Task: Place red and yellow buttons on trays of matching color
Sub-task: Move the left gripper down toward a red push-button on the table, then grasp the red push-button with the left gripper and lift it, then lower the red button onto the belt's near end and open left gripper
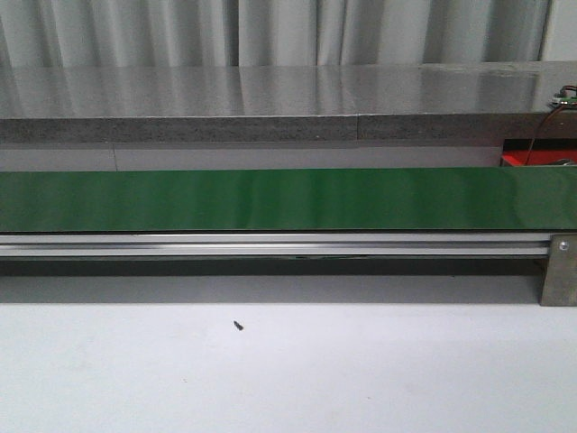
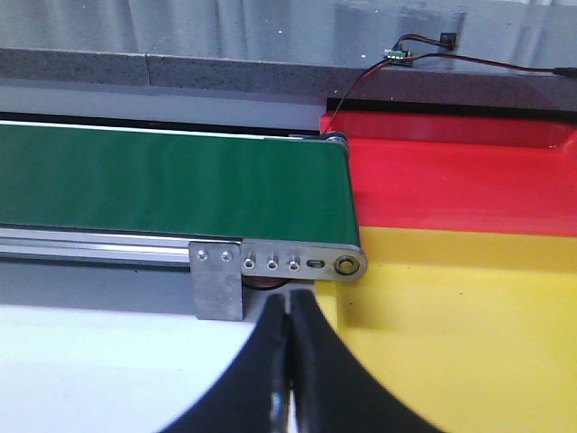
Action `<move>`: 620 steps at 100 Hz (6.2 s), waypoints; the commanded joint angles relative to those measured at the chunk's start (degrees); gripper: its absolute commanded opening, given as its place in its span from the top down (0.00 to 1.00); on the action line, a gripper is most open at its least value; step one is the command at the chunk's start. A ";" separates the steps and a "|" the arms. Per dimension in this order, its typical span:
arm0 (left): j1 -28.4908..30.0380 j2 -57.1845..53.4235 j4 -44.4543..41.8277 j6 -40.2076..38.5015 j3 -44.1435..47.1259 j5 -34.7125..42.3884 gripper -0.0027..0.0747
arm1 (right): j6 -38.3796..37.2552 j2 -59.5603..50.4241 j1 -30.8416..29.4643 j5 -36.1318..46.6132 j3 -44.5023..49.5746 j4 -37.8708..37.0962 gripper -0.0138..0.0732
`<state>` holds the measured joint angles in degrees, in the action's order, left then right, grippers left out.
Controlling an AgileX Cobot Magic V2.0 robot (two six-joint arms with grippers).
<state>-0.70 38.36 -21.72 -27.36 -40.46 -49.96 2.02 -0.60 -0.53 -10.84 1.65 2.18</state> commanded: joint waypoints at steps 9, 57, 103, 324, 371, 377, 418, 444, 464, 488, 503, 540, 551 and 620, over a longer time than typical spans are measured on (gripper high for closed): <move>1.18 6.01 -9.00 -7.20 -2.03 3.05 0.18 | 0.20 -0.97 0.12 4.31 -1.04 -0.68 0.92; 26.10 25.44 -1.25 -3.77 -7.44 15.53 0.18 | 0.20 -0.97 0.12 4.31 -1.04 -0.68 0.92; 29.76 47.31 0.60 -2.85 -14.71 16.72 0.18 | 0.20 -0.97 0.12 4.31 -1.04 -0.68 0.92; 19.00 53.24 33.82 31.72 -37.35 10.56 0.82 | 0.20 -0.97 0.12 4.31 -1.04 -0.68 0.92; 13.15 60.71 34.08 32.85 -37.35 12.22 0.81 | 0.20 -0.97 0.12 4.31 -1.04 -0.68 0.92; 13.15 60.76 34.20 32.85 -37.35 12.22 0.78 | 0.20 -0.97 0.12 4.31 -1.04 -0.68 0.92; 13.07 58.63 45.25 42.06 -37.35 10.88 0.11 | 0.20 -0.97 0.12 4.31 -1.04 -0.68 0.92; 14.77 51.48 43.97 41.29 -37.06 12.94 0.11 | 0.20 -0.97 0.12 4.31 -1.04 -0.68 0.92; 21.11 43.74 38.07 35.90 -30.20 14.05 0.11 | 0.20 -0.97 0.12 4.31 -1.04 -0.68 0.92; 33.99 37.57 28.93 27.36 -17.89 20.53 0.11 | 0.20 -0.97 0.12 4.31 -1.04 -0.68 0.92; 42.00 37.97 28.93 24.16 -13.75 25.45 0.11 | 0.20 -0.97 0.12 4.31 -1.04 -0.68 0.92; 44.74 47.65 28.93 23.49 -13.27 33.74 0.11 | 0.20 -0.97 0.12 4.31 -1.04 -0.68 0.92; 44.74 51.49 28.82 23.49 -13.72 33.74 0.11 | 0.20 -0.97 0.12 4.31 -1.04 -0.68 0.92; 44.74 59.95 27.36 23.49 -18.69 33.45 0.30 | 0.20 -0.97 0.12 4.31 -1.04 -0.68 0.92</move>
<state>43.86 100.61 5.53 -3.18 -57.40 -19.66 2.02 -0.60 -0.53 -10.84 1.65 2.18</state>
